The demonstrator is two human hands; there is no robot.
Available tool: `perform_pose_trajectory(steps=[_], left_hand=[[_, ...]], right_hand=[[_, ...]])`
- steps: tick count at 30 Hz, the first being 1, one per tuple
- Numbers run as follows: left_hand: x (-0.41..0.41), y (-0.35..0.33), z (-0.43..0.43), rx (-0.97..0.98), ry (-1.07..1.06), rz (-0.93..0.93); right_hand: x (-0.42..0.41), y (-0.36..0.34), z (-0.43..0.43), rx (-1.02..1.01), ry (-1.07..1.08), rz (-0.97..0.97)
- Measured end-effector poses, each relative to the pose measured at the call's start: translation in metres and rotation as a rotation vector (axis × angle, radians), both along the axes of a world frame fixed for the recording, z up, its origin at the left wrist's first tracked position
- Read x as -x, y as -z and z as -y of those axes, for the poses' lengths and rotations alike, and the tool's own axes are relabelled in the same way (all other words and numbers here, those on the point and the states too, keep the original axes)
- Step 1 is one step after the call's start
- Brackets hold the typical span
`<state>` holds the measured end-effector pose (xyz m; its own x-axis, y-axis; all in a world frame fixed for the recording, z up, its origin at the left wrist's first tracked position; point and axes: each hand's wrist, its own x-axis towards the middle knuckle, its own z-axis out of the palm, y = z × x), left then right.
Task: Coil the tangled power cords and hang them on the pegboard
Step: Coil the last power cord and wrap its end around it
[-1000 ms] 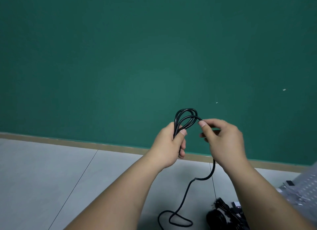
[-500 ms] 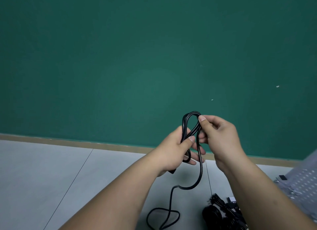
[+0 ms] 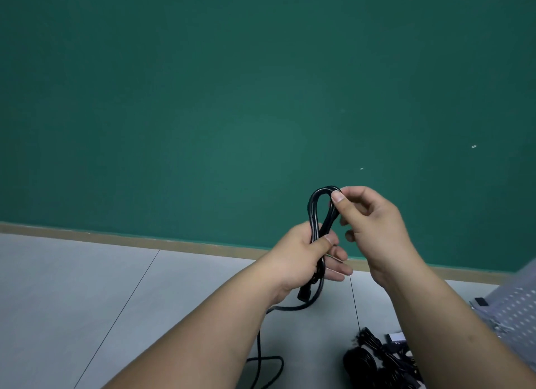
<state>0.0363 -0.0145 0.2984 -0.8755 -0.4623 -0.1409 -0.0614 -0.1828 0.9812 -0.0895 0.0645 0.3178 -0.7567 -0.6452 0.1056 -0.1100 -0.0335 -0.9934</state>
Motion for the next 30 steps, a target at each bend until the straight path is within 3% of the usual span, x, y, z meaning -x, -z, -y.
perform_pose_trajectory(steps=[5, 9, 13, 17, 22, 25, 28, 30], left_hand=[[0.002, -0.007, 0.012, -0.005, -0.278, -0.103], [0.002, -0.012, 0.025, -0.035, -0.456, -0.134], [-0.002, -0.017, 0.040, -0.104, -0.611, -0.217], [-0.010, -0.022, 0.056, -0.053, -0.733, -0.262], [-0.033, -0.017, 0.092, 0.327, -0.847, -0.135], [-0.044, -0.013, 0.101, 0.556, -0.791, 0.093], [-0.042, -0.012, 0.090, 0.683, -0.493, 0.289], [-0.034, -0.010, 0.076, 0.682, -0.306, 0.317]], right_hand=[[-0.014, 0.005, 0.002, -0.137, -0.348, 0.063], [-0.025, 0.012, 0.003, -0.366, -0.504, 0.120], [-0.040, 0.011, 0.005, -0.423, -0.697, 0.166], [-0.037, 0.009, 0.006, -0.344, -0.702, 0.090], [-0.010, 0.004, -0.003, -0.281, -0.528, 0.038], [0.002, -0.006, -0.014, -0.194, -0.440, -0.103], [0.000, -0.007, -0.016, -0.079, -0.331, -0.272], [-0.003, -0.004, -0.012, -0.028, -0.229, -0.381]])
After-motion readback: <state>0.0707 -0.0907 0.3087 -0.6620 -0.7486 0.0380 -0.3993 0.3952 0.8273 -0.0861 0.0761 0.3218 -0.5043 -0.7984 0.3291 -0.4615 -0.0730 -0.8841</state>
